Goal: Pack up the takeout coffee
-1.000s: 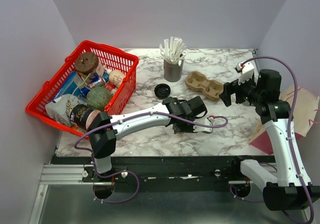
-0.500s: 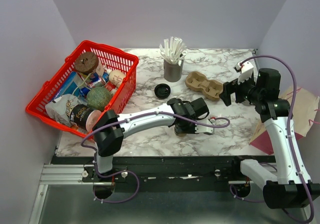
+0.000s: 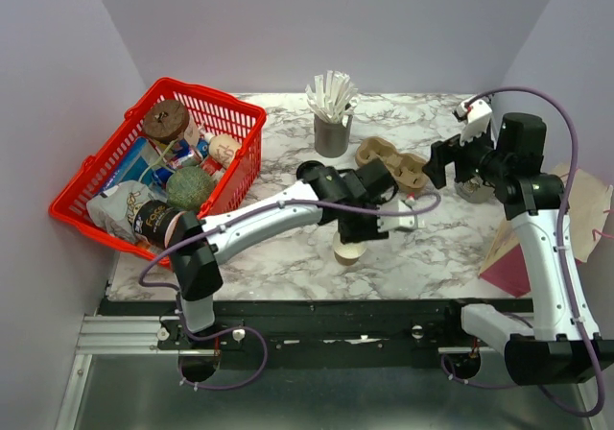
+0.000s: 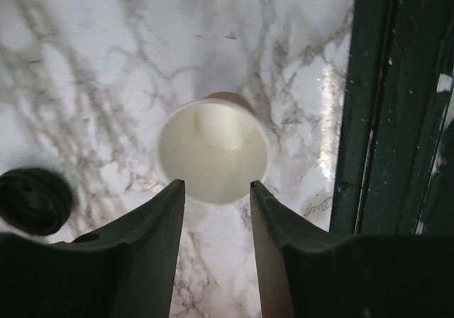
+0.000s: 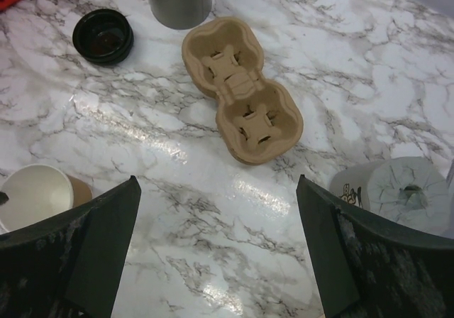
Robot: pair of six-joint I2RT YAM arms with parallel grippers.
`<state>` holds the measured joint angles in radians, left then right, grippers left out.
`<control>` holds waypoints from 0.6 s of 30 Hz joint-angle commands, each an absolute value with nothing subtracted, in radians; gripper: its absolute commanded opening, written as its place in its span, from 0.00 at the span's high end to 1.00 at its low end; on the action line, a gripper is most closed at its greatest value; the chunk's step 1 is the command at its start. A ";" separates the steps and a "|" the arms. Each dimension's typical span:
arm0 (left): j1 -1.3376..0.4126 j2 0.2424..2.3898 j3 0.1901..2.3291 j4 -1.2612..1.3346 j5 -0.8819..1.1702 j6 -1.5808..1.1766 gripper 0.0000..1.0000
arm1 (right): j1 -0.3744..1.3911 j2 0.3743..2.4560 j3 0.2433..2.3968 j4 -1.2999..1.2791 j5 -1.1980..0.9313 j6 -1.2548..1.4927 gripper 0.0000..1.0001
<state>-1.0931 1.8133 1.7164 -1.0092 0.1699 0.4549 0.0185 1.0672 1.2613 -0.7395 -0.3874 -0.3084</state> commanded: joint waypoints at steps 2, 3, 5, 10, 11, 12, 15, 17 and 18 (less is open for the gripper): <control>-0.921 1.726 1.851 -1.037 0.037 0.400 0.41 | 0.015 1.078 1.380 -0.845 -0.355 -0.327 0.00; -0.892 1.756 1.886 -1.058 0.025 0.400 0.41 | 0.015 1.071 1.387 -0.885 -0.345 -0.328 0.00; -0.798 1.793 1.919 -1.074 0.023 0.390 0.41 | 0.014 1.057 1.391 -0.914 -0.341 -0.328 0.00; -0.663 1.897 1.953 -1.022 0.136 0.374 0.45 | 0.014 1.020 1.374 -0.930 -0.376 -0.295 0.00; -0.643 1.911 1.951 -1.008 0.146 0.382 0.45 | 0.014 1.019 1.371 -0.927 -0.376 -0.287 0.00; -0.637 1.939 1.959 -0.993 0.152 0.397 0.45 | 0.014 1.016 1.376 -0.923 -0.371 -0.285 0.00; -0.634 2.012 2.011 -1.009 0.179 0.442 0.46 | 0.015 1.009 1.381 -0.917 -0.357 -0.285 0.00; -0.634 2.040 2.025 -1.000 0.184 0.453 0.46 | 0.014 1.000 1.374 -0.919 -0.353 -0.291 0.00; -0.634 2.069 2.043 -0.997 0.184 0.454 0.46 | 0.014 0.996 1.368 -0.916 -0.348 -0.293 0.00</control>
